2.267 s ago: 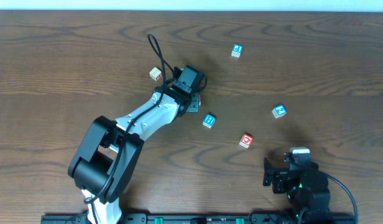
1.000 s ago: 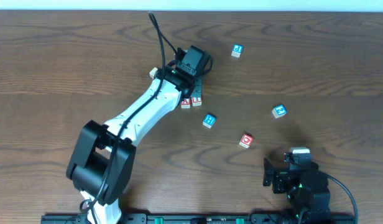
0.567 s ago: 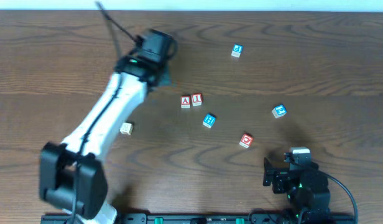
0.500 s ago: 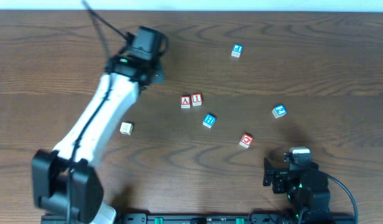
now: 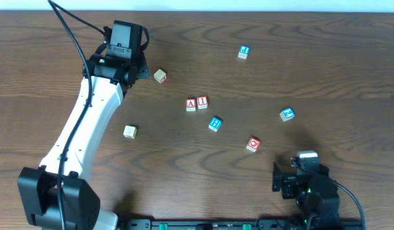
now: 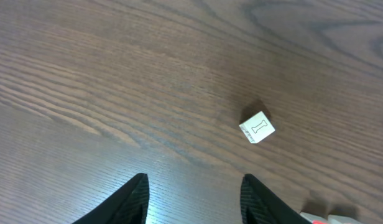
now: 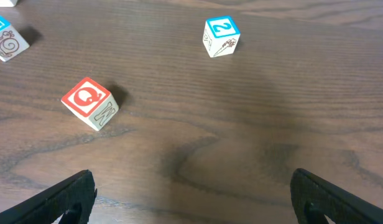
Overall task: Spell out Ai2
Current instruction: 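Raise the left gripper and move it back to the upper left, then move the right gripper to the blue 2 block and grasp it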
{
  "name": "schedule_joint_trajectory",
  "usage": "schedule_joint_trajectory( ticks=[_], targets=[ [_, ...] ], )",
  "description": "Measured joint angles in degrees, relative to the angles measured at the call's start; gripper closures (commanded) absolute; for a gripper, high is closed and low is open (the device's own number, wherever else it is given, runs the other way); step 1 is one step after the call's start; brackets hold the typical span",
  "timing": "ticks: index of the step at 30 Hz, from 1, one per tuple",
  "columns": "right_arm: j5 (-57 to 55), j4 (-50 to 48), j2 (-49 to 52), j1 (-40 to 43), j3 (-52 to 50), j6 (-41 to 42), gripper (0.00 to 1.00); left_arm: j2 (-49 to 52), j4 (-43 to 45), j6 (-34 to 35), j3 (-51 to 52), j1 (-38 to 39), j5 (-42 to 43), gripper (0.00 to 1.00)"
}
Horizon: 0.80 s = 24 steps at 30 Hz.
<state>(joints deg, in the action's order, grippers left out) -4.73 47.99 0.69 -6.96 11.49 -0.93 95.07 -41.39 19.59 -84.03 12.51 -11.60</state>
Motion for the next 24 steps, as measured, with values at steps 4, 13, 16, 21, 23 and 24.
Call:
schedule_joint_trajectory(
  ticks=[4, 13, 16, 21, 23, 24],
  targets=[
    [0.70, -3.56, 0.00, 0.00, 0.00, -0.22, 0.01, 0.00, 0.07, -1.16, 0.00, 0.00, -0.02, 0.20],
    [6.40, -12.31, 0.00, 0.00, -0.09, 13.03, 0.01, 0.00, 1.05, -1.90, 0.00, 0.00, 0.02, 0.05],
    [7.67, -13.79, 0.00, 0.00, -0.09, 18.23, 0.01, 0.02, 1.09, -2.45, 0.00, 0.00, 0.11, 0.05],
    [8.41, -18.49, 0.00, 0.00, -0.13, 23.04, 0.01, 0.00, 0.87, -3.96, 0.00, 0.00, 1.07, 0.05],
    [8.15, -20.96, 0.00, 0.04, -0.11, 24.00, 0.01, 0.00, 0.68, -4.66, 0.00, 0.00, 1.14, 0.05],
    [7.87, -21.53, 0.04, 0.09, -0.09, 24.24, 0.01, 0.00, 0.59, -4.85, 0.00, 0.00, 1.16, 0.05]
  ],
)
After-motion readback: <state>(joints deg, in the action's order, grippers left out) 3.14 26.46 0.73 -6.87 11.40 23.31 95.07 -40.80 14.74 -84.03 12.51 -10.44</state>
